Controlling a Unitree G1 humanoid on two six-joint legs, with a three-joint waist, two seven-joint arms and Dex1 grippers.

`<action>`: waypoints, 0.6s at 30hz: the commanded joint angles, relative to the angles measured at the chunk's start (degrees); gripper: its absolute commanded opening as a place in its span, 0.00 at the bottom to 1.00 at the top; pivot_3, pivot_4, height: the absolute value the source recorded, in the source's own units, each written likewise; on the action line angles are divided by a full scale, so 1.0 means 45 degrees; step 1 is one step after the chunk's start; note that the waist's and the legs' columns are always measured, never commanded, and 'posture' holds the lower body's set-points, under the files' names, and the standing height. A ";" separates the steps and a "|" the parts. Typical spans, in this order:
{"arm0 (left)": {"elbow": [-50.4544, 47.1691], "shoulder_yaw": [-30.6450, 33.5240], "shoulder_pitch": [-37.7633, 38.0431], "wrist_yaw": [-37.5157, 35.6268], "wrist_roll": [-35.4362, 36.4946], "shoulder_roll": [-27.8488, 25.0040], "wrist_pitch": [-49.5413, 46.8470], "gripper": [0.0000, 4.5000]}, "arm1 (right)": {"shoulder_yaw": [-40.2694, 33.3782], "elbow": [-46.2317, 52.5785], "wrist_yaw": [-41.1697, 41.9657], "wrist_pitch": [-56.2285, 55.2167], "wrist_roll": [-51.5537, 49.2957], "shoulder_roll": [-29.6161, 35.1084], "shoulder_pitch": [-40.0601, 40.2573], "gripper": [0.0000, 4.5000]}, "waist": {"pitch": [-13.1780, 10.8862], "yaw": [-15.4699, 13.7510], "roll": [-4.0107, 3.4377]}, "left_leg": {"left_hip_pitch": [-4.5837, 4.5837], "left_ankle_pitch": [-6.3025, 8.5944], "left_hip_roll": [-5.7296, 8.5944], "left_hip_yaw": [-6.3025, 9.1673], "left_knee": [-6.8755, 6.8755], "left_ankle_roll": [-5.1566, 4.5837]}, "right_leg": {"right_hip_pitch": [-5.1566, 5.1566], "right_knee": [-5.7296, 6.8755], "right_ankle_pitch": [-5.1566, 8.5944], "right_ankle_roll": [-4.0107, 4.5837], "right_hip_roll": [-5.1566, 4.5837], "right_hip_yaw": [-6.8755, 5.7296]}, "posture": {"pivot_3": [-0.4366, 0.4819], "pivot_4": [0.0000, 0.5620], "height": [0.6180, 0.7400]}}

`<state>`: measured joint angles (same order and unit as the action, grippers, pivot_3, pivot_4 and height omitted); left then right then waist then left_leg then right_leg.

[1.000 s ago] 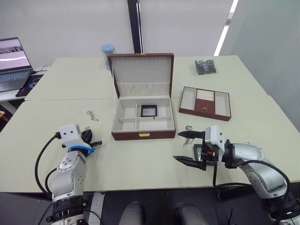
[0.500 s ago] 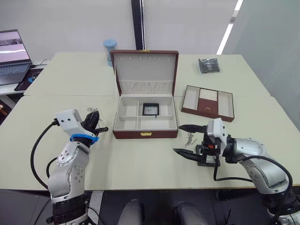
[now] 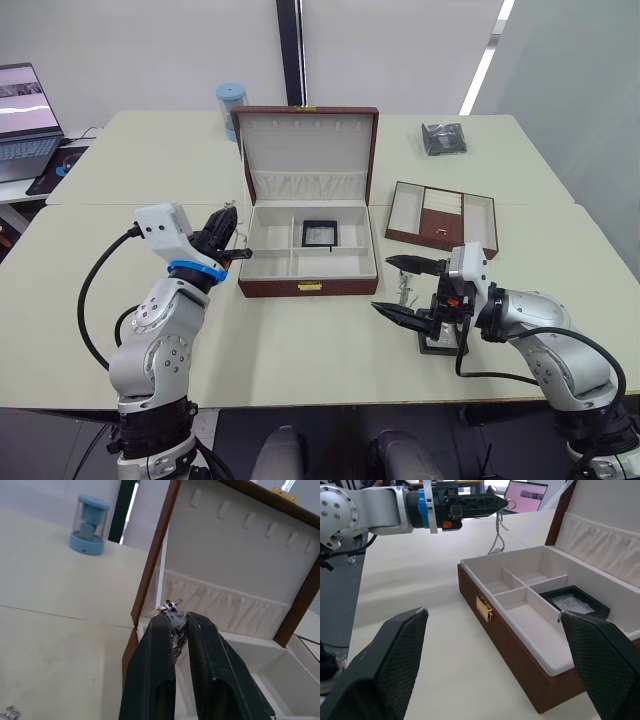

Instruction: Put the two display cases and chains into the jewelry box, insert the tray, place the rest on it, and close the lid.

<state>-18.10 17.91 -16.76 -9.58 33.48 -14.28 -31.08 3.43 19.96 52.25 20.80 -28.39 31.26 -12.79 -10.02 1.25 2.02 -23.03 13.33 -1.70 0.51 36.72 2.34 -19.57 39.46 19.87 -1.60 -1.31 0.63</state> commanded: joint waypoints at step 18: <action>0.2195 -0.1238 -0.2143 -0.0940 -0.0843 -0.0059 0.0858 0.02 | -0.0967 0.0811 -0.1224 0.0286 -0.0650 -0.0133 0.0449 1.00 | -0.0006 -0.0009 0.0000 | -0.0005 0.0000 0.0000 -0.0005 -0.0003 0.0000 | -0.0005 -0.0010 0.0000 0.0000 0.0008 0.0005 | 0.48 0.27 1.00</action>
<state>-7.92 12.69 -25.25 -13.14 30.18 -14.37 -28.80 0.98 20.99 47.19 22.13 -30.32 30.41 -10.84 -10.05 1.21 2.02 -23.06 13.33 -1.70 0.48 36.71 2.34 -19.59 39.40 19.87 -1.60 -1.27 0.66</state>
